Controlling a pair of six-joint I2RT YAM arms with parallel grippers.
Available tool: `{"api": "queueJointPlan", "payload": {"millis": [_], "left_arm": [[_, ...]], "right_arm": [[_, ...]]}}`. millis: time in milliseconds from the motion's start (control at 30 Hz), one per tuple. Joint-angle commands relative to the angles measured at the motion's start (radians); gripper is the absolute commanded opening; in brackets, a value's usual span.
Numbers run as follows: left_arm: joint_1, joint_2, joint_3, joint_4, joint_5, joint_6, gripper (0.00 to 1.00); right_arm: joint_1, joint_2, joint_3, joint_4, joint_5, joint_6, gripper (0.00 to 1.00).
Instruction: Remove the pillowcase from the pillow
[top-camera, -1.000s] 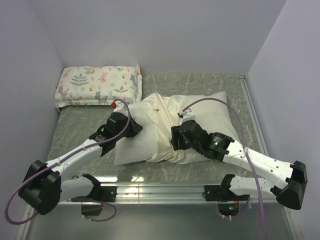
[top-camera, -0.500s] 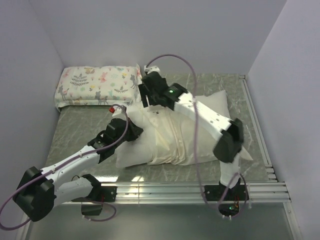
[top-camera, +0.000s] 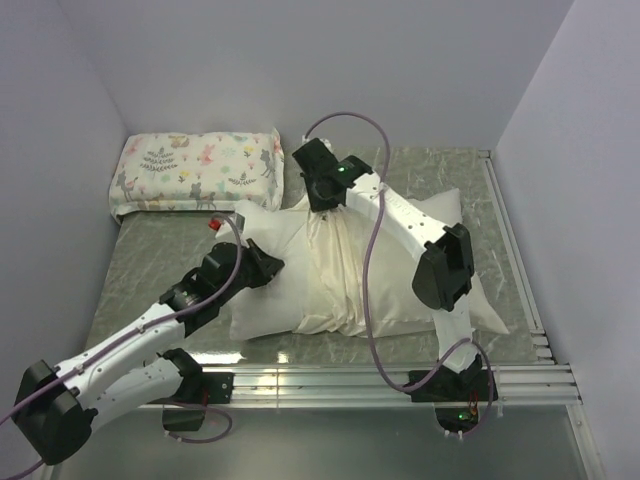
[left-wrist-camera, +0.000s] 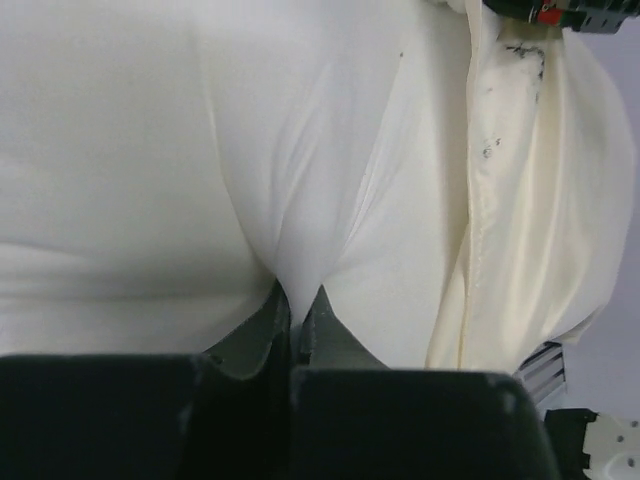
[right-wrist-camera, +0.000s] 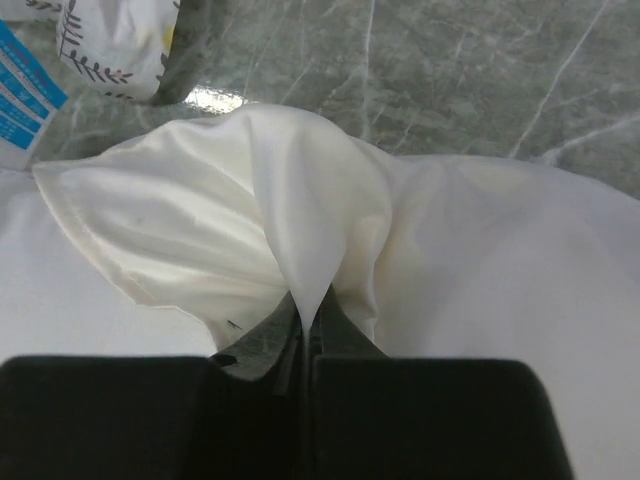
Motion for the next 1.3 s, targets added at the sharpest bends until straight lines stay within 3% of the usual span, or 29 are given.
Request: {"api": "queueJointPlan", "payload": {"millis": [0,233,333,500,600,867,900,933,967,1033,1167,1267], "left_arm": [[-0.009,-0.081,0.028,-0.261,-0.02,-0.005,0.0],[-0.009,-0.264,0.087,-0.487,-0.1,-0.028,0.0],[-0.02,-0.317,0.087,-0.492,-0.1,-0.044,0.0],[-0.02,-0.31,0.133,-0.52,-0.161,-0.059,0.0],[-0.02,-0.227,0.179,-0.492,-0.195,-0.039,0.0],[0.036,0.015,0.334,-0.414,-0.226,-0.037,0.0],[0.04,0.023,0.342,-0.405,-0.224,-0.036,0.0],[0.052,0.032,0.353,-0.393,-0.22,-0.025,0.0],[0.06,0.049,0.356,-0.391,-0.221,-0.019,0.01],[0.095,0.063,0.359,-0.39,-0.215,-0.002,0.01],[0.203,0.075,0.339,-0.332,-0.122,0.031,0.0],[0.252,0.095,0.345,-0.313,-0.082,0.048,0.0]], "right_arm": [[-0.141,-0.083,-0.031,-0.008,0.149,-0.019,0.0],[-0.342,-0.202,-0.166,0.133,0.097,0.021,0.0],[-0.403,-0.206,-0.172,0.158,0.053,0.036,0.0],[-0.401,-0.218,-0.158,0.159,-0.03,0.038,0.0],[-0.358,-0.263,-0.183,0.213,-0.078,0.013,0.02],[-0.195,-0.271,-0.019,0.188,-0.105,-0.073,0.27],[-0.19,-0.289,-0.009,0.172,-0.107,-0.067,0.34],[-0.184,-0.304,-0.02,0.171,-0.104,-0.062,0.51],[-0.178,-0.326,-0.037,0.171,-0.104,-0.059,0.58],[-0.155,-0.408,-0.123,0.19,-0.081,-0.051,0.68],[-0.094,-0.595,-0.34,0.216,-0.078,-0.009,0.73],[0.033,-0.755,-0.578,0.259,-0.04,0.039,0.75]]}}
